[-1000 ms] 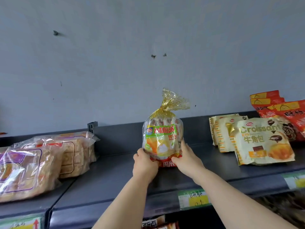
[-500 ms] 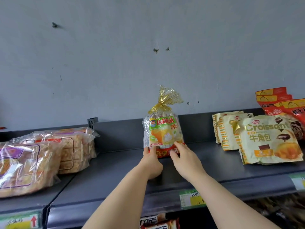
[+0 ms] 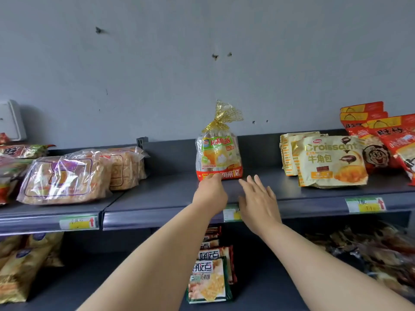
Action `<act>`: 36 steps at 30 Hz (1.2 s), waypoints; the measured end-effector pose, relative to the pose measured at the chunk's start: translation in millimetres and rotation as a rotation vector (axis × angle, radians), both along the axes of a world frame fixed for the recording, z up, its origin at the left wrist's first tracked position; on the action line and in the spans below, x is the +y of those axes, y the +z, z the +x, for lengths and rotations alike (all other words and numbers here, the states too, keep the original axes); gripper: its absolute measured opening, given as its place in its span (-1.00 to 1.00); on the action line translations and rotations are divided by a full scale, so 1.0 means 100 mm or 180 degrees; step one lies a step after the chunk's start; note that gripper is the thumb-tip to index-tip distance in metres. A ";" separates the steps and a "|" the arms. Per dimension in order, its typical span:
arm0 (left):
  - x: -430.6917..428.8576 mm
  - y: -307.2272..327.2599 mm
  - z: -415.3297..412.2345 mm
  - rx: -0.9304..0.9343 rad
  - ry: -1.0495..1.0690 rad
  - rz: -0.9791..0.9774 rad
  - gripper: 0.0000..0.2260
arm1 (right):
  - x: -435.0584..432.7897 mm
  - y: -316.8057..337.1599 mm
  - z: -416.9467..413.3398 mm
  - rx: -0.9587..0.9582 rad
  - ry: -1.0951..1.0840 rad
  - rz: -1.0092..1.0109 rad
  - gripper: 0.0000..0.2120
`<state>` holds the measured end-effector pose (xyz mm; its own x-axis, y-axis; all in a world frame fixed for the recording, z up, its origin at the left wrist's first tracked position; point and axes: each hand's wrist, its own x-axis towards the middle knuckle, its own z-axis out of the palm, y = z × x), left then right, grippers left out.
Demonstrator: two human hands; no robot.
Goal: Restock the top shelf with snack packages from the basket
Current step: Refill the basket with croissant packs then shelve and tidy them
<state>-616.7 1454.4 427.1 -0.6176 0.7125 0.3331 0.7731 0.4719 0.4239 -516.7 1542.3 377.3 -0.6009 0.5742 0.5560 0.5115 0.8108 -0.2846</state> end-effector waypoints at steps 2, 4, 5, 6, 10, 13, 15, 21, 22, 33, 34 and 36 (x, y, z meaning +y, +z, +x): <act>-0.12 -0.03 0.17 0.0198 0.0120 -0.0111 -0.57 | -0.05 -0.05 0.25 -0.0181 -0.0033 -0.0027 -0.51; -0.24 -0.10 0.37 0.0302 0.0176 -0.0213 -0.50 | -0.10 -0.11 0.52 -0.0313 -0.0019 -0.0060 -0.51; -0.31 -0.15 0.48 0.0314 0.0197 -0.0234 -0.46 | -0.13 -0.15 0.66 -0.0348 -0.0007 -0.0075 -0.51; -0.37 -0.21 0.59 0.0303 0.0219 -0.0234 -0.42 | -0.16 -0.19 0.80 -0.0395 0.0004 -0.0091 -0.51; -0.61 -0.51 1.01 0.0337 0.0286 -0.0479 -0.32 | -0.31 -0.40 1.29 -0.0700 0.0062 -0.0208 -0.49; -0.81 -0.80 1.27 0.0339 0.0325 -0.0936 -0.33 | -0.45 -0.61 1.58 -0.0898 0.0140 -0.0323 -0.48; -0.95 -1.02 1.40 0.0326 0.0339 -0.1200 -0.36 | -0.55 -0.80 1.74 -0.1051 0.0208 -0.0397 -0.49; -1.42 -1.79 1.64 0.0162 0.0400 -0.2060 -0.38 | -0.89 -1.47 2.09 -0.1605 0.0423 -0.0626 -0.48; -1.50 -1.91 1.67 0.0077 0.0414 -0.2176 -0.40 | -0.93 -1.59 2.14 -0.1694 0.0442 -0.0658 -0.48; -1.85 -3.06 1.80 -0.1068 0.0401 -0.2838 -0.55 | -1.16 -2.50 2.31 -0.2480 0.0563 -0.1299 -0.45; -1.85 -3.15 1.77 -0.1225 0.0450 -0.2855 -0.56 | -1.17 -2.56 2.29 -0.2542 0.0557 -0.1318 -0.46; -1.85 -3.33 1.69 -0.1500 0.0494 -0.2809 -0.54 | -1.18 -2.65 2.22 -0.2670 0.0557 -0.1395 -0.47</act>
